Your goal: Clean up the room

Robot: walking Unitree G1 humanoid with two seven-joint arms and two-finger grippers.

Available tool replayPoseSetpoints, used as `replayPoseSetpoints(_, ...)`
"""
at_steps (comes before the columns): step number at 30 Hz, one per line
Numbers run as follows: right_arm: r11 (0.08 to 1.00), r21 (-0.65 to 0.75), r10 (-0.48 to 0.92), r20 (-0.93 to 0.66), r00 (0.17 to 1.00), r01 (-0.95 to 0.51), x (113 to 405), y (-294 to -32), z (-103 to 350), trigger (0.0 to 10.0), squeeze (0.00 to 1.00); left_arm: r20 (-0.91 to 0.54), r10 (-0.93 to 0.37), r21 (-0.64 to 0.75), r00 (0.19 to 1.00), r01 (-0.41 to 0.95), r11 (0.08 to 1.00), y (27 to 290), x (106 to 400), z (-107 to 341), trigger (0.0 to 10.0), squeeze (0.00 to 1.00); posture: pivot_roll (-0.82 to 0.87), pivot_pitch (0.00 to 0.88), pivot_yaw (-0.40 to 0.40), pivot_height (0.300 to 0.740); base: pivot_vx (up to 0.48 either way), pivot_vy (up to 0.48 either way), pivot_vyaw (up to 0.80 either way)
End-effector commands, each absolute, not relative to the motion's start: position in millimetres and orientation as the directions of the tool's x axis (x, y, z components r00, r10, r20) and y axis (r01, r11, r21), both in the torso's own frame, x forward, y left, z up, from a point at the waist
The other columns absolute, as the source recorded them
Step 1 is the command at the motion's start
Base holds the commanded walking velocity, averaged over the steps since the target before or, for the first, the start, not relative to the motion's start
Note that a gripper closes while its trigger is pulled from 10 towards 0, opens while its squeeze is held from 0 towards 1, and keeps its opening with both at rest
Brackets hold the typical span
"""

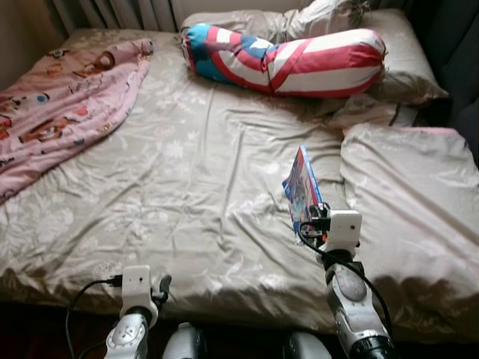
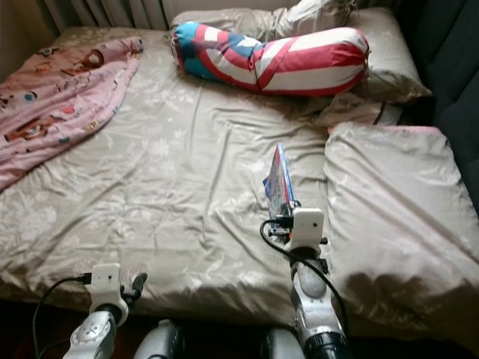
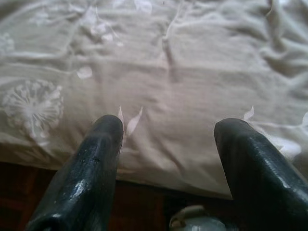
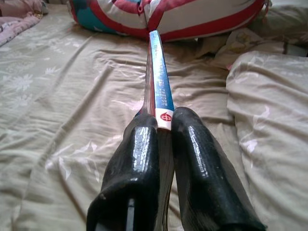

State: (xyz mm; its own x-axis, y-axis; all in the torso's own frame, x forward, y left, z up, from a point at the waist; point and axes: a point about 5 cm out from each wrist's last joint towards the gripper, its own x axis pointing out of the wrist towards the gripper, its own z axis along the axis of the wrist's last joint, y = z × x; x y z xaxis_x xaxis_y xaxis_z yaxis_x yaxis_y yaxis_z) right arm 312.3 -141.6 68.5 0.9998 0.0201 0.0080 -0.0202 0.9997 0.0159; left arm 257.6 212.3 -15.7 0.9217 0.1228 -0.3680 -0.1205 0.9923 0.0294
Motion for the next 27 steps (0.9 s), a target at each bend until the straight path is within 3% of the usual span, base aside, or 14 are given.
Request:
replayPoseSetpoints(1,1.000,0.012,0.022,0.053,0.998,-0.023,312.6,-141.0,75.7,10.0,0.00,-0.375,0.131,0.030,0.918,-0.129,0.991,213.9,252.3,-18.9,10.0,0.00,-0.02,0.204,0.007,0.646,0.000,0.000,0.00)
replayPoseSetpoints(27,1.000,0.002,0.007,0.009,1.000,-0.007,314.1,-142.4,71.8,10.0,0.00,-0.334,0.058,-0.006,0.941,-0.064,0.998,200.4,264.5,-10.3,10.0,0.00,-0.02,0.222,0.007,0.646,0.000,0.000,0.00)
